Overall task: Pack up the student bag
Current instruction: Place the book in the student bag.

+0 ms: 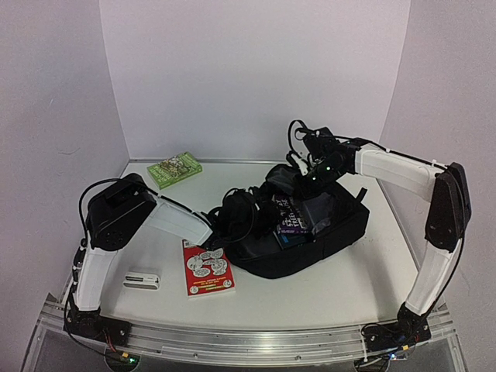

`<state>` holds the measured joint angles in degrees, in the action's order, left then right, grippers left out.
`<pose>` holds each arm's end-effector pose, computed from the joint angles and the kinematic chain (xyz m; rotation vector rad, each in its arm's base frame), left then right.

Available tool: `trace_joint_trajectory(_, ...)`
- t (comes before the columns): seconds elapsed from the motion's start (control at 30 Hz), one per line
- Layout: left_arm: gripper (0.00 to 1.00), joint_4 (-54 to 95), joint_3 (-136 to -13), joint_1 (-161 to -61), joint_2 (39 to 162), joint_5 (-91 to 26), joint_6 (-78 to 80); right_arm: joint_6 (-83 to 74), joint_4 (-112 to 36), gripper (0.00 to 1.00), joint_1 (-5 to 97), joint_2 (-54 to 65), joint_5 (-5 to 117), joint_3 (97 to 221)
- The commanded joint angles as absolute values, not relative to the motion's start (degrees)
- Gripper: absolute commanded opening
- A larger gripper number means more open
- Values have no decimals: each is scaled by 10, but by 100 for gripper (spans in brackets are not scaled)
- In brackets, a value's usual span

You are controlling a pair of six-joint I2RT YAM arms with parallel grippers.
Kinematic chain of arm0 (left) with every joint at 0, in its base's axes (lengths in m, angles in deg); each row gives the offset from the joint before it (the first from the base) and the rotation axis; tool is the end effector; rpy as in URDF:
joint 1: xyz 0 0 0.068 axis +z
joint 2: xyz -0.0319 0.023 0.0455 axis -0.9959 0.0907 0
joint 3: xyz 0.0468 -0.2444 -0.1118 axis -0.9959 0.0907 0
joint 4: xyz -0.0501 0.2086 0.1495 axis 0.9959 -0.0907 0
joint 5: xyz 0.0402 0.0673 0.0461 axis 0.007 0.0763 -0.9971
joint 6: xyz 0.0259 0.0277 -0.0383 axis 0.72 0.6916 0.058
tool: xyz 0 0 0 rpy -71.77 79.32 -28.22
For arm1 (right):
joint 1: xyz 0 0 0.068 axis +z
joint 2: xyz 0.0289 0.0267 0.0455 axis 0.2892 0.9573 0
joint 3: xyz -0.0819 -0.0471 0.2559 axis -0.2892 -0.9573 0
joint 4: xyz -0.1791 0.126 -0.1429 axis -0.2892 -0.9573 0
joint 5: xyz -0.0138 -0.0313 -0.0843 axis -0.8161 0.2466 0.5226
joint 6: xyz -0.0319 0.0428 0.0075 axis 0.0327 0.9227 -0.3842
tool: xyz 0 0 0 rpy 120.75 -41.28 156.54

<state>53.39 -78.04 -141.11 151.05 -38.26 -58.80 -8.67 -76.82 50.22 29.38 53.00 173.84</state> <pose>0.2666 -0.4030 0.1477 -0.2549 2.1489 -1.5087 0.3351 0.2286 0.2756 -0.7533 2.4423 0.4739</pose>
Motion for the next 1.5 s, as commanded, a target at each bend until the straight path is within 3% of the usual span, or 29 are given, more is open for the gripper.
trace_joint_trajectory(0.0, 57, 423, -775, -1414, 1449, -442, -579, -79, -739, 0, 506, 292, 510, 1767)
trace_joint_trajectory(0.1, 63, 391, -785, -1420, 1440, -453, -564, -80, -738, 0, 506, 293, 510, 1766)
trace_joint_trajectory(0.3, 63, 376, -793, -1423, 1453, -447, -580, -81, -739, 0, 505, 291, 511, 1766)
trace_joint_trajectory(0.47, 43, 371, -812, -1438, 1455, -451, -550, -81, -739, 0, 504, 290, 510, 1762)
trace_joint_trajectory(0.63, 13, 370, -866, -1439, 1493, -405, -526, -81, -739, 0, 504, 288, 506, 1761)
trace_joint_trajectory(0.93, 11, 382, -959, -1424, 1571, -300, -518, -80, -739, 0, 503, 283, 506, 1761)
trace_joint_trajectory(1.07, 18, 395, -922, -1420, 1543, -295, -504, -79, -739, 0, 492, 279, 504, 1756)
trace_joint_trajectory(1.3, 55, 360, -828, -1419, 1422, -333, -437, -92, -739, 0, 469, 271, 507, 1726)
trace_joint_trajectory(1.47, 69, 330, -754, -1397, 1347, -358, -435, -106, -739, 0, 454, 265, 514, 1699)
